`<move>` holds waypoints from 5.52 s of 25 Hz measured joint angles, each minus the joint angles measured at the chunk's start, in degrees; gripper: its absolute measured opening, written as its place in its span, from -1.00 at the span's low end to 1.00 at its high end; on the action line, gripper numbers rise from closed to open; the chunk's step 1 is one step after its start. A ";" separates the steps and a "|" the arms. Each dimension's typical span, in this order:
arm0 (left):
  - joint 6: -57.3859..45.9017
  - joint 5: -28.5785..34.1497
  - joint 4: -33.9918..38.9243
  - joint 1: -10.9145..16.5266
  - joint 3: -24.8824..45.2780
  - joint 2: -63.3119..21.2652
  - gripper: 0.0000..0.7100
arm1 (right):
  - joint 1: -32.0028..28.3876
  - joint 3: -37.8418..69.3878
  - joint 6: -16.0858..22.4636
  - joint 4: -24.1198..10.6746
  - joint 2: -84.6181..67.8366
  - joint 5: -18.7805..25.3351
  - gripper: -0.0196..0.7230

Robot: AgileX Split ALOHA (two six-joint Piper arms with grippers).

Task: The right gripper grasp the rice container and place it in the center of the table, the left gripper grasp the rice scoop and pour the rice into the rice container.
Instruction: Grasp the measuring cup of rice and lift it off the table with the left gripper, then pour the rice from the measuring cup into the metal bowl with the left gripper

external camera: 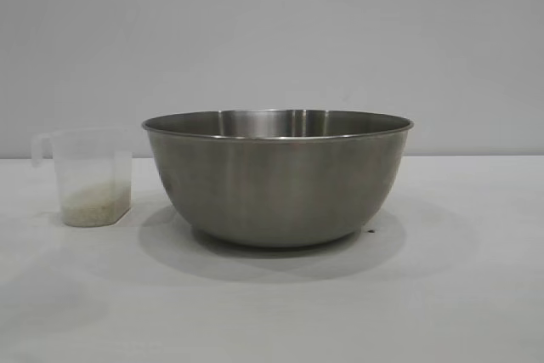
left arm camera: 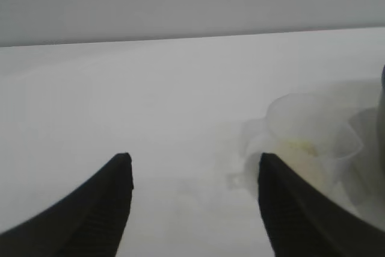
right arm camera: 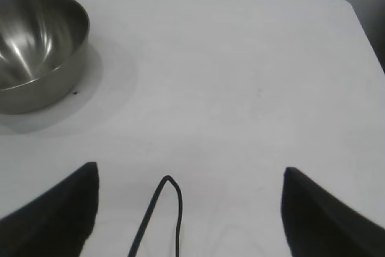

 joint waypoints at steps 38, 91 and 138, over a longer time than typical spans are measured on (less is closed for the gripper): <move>-0.51 -0.67 3.65 -0.09 -17.15 26.64 -0.46 | 0.00 0.00 0.00 0.00 0.00 0.00 0.58; 4.02 -0.91 13.29 6.15 -31.64 37.70 -0.46 | 0.00 0.00 0.00 0.00 0.00 0.00 0.58; 40.86 -0.19 54.91 5.78 -49.65 22.47 -1.00 | 0.00 0.00 0.00 0.00 0.00 0.00 0.58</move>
